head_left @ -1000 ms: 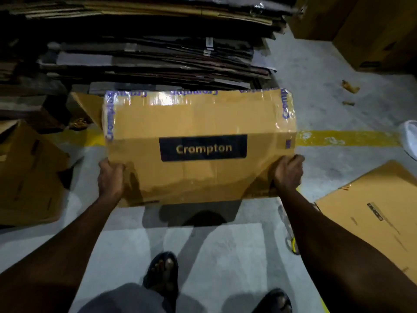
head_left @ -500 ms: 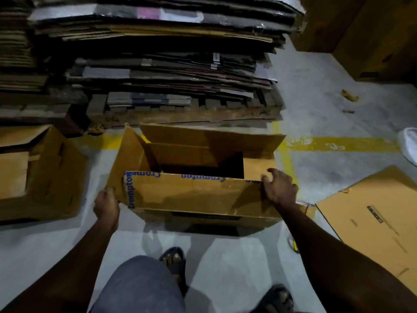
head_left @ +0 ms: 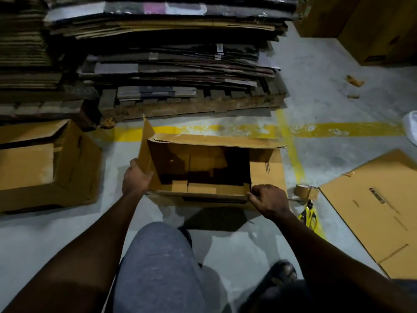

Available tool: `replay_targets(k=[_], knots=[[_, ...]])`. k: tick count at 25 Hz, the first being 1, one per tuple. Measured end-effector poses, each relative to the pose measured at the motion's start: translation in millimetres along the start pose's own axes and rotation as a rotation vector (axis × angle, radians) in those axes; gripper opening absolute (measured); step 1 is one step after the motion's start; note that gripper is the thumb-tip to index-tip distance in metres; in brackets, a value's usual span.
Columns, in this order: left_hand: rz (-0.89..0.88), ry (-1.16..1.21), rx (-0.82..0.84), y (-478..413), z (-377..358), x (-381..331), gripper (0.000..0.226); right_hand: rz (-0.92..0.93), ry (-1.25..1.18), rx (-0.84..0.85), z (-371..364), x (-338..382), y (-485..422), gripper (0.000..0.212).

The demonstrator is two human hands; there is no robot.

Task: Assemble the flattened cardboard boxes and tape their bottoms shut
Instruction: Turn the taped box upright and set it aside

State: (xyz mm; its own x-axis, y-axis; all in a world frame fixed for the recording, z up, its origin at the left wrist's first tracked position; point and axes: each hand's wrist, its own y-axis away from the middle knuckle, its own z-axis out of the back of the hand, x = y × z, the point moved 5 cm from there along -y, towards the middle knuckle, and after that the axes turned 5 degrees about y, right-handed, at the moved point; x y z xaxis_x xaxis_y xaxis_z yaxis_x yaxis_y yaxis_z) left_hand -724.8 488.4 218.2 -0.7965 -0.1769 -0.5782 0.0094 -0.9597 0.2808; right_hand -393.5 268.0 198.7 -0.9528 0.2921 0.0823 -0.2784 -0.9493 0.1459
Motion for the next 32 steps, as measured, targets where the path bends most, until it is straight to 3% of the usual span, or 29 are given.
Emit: replay_targets(k=[2,5,9,12,14,16,18,21,22,24,27,30,32], knots=[[-0.015,-0.062,0.064,8.5,-7.0,5.1,0.079,-0.024,-0.029,0.059,-1.0,2.7,5.1,0.055],[-0.040,-0.064,0.065,11.8,-13.3,11.1,0.085,-0.045,-0.056,0.115,-3.0,6.0,-5.1,0.034],[-0.020,0.012,0.002,-2.4,-15.5,15.4,0.077,-0.051,-0.065,0.040,0.7,15.6,-60.7,0.029],[-0.061,0.105,-0.096,-7.4,-15.7,13.2,0.061,-0.062,-0.029,0.093,-2.6,30.5,-114.3,0.025],[-0.094,0.178,-0.194,-9.9,-13.8,10.7,0.045,-0.039,-0.007,0.145,-9.0,39.2,-146.8,0.030],[-0.096,0.212,-0.305,-12.6,-9.9,9.5,0.031,-0.019,-0.012,0.159,-17.5,42.6,-170.6,0.048],[-0.049,0.216,-0.398,-19.6,-6.1,10.7,0.021,-0.035,-0.011,0.073,-18.7,42.3,-190.1,0.070],[-0.121,0.208,-0.427,-26.9,-12.4,11.1,0.010,-0.119,-0.058,-0.124,-7.0,32.8,-219.9,0.074],[-0.203,0.191,-0.347,-29.3,-21.2,9.0,0.008,-0.136,-0.072,-0.104,-5.2,28.3,-230.4,0.072],[-0.284,0.098,0.017,-35.0,-49.3,5.5,0.013,-0.164,-0.071,-0.028,-2.4,19.8,-245.3,0.069],[-0.183,-0.302,0.582,-29.3,-78.6,13.2,0.041,-0.187,0.011,-0.049,7.2,11.4,-244.8,0.067],[-0.260,-0.521,0.863,-17.2,-78.5,17.6,0.097,-0.167,0.130,-0.109,21.7,8.3,-235.0,0.071],[-0.352,-0.638,0.936,-8.9,-73.5,19.4,0.114,-0.150,0.160,-0.108,32.0,5.2,-234.1,0.076]])
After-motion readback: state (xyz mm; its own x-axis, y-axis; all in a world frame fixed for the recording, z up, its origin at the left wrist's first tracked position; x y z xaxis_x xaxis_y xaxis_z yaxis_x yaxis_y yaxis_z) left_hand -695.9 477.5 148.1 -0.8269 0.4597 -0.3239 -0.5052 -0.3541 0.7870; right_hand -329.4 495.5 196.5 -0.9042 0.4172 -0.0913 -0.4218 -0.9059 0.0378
